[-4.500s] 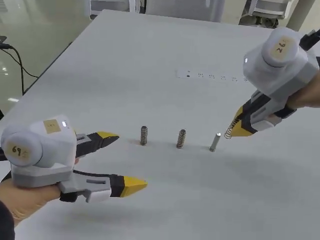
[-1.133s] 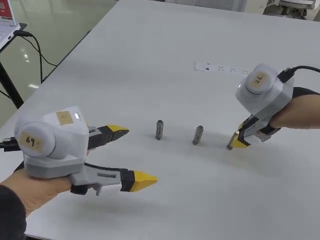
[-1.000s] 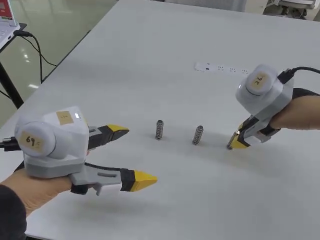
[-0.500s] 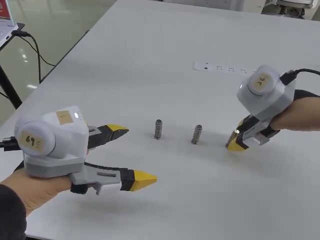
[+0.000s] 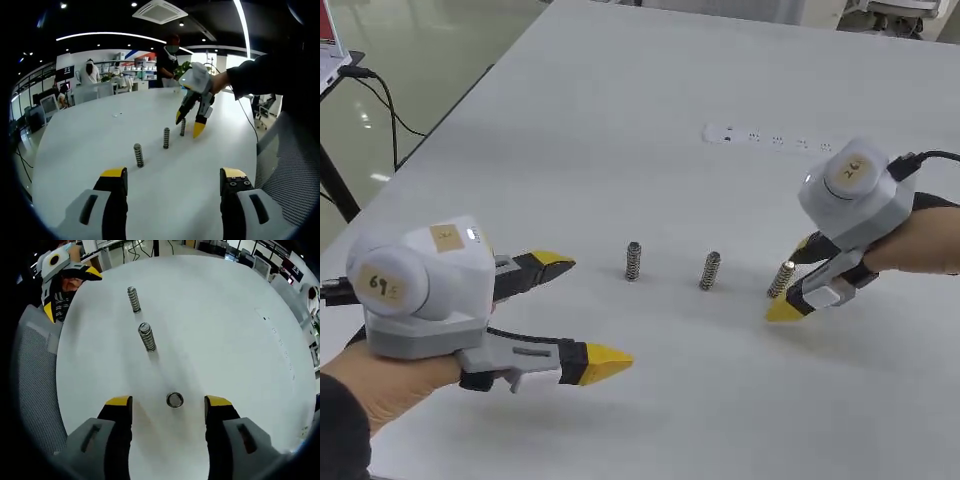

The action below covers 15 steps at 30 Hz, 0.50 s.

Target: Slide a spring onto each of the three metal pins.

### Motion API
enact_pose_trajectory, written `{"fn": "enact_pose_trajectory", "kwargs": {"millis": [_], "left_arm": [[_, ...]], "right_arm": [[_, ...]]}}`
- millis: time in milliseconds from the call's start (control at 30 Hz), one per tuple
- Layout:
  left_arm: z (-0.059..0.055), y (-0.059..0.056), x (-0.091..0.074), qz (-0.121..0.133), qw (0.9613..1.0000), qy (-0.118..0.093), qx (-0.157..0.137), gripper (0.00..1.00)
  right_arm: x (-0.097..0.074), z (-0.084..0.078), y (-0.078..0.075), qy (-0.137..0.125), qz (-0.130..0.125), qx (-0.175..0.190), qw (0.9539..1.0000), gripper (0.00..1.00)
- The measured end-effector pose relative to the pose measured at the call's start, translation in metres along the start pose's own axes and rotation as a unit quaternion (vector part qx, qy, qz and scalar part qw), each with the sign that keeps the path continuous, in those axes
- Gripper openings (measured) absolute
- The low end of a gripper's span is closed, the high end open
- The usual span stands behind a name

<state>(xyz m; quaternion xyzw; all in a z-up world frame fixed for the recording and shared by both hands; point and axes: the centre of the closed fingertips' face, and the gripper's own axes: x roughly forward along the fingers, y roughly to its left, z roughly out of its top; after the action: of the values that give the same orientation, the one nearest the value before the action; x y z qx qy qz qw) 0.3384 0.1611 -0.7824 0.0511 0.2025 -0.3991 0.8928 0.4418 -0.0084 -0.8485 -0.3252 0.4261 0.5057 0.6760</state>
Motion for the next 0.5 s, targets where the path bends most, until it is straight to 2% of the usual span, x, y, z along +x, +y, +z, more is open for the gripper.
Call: {"fn": "enact_pose_trajectory", "kwargs": {"millis": [233, 300, 500], "left_arm": [[0.0008, -0.0009, 0.0003, 0.0, 1.0, -0.001, 0.001, 0.74], [0.0008, -0.0006, 0.0001, 0.0, 1.0, -0.001, 0.0, 0.74], [0.0008, -0.0007, 0.0003, 0.0, 1.0, 0.0, 0.001, 0.74]], "right_arm": [[-0.0029, 0.0023, 0.0051, -0.03, 0.005, 0.017, 0.9994, 0.69], [-0.0032, 0.0029, 0.0042, -0.042, -0.004, 0.017, 0.9989, 0.75], [-0.0057, 0.0007, 0.0066, -0.067, -0.01, 0.035, 0.9971, 0.81]]}}
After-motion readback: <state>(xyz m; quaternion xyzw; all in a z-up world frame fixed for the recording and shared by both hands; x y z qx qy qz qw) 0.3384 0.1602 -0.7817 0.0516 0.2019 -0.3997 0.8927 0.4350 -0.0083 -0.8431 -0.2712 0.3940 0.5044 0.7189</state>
